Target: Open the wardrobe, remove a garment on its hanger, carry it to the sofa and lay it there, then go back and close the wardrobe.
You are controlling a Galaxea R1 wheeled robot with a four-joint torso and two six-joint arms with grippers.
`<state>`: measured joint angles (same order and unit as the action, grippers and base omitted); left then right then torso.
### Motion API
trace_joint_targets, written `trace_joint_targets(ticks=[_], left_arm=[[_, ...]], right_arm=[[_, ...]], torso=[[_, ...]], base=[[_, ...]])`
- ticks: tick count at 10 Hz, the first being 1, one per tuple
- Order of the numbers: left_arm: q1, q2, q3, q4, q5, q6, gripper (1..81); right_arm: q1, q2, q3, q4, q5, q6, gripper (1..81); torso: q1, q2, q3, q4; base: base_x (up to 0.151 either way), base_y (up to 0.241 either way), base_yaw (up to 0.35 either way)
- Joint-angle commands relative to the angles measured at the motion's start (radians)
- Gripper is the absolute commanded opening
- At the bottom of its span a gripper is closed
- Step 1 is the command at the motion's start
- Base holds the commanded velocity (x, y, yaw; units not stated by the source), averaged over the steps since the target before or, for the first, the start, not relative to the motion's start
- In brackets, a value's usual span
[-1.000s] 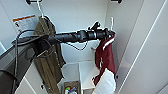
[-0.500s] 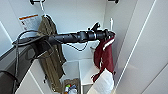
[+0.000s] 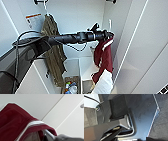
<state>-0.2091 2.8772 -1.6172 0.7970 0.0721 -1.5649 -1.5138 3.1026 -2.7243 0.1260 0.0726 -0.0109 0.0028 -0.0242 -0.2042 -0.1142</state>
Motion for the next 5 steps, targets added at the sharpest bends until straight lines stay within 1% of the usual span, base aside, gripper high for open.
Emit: trace_joint_targets(ticks=[1,2,3,5], left_arm=[[-0.19,0.008,0.008,0.019,-0.037,0.006,1.0],[-0.189,0.008,0.007,0.019,-0.037,0.006,1.0],[-0.187,0.005,0.008,0.019,-0.037,0.006,1.0],[-0.184,0.004,0.008,0.019,-0.037,0.006,1.0]], right_arm=[[0.023,0.007,0.006,0.004,-0.063,-0.003,81.1],[0.022,0.007,0.006,0.003,-0.059,-0.003,81.1],[0.023,0.007,0.006,0.003,-0.059,-0.004,81.1],[0.023,0.007,0.006,0.003,-0.059,-0.004,81.1]], torso=[[0.0,0.0,0.0,0.0],[0.0,0.0,0.071,0.0],[0.0,0.0,0.096,0.0],[0.0,0.0,0.125,0.0]], base=[[-0.128,0.0,0.0],[-0.13,0.0,0.0],[-0.133,0.0,0.0],[-0.133,0.0,0.0]])
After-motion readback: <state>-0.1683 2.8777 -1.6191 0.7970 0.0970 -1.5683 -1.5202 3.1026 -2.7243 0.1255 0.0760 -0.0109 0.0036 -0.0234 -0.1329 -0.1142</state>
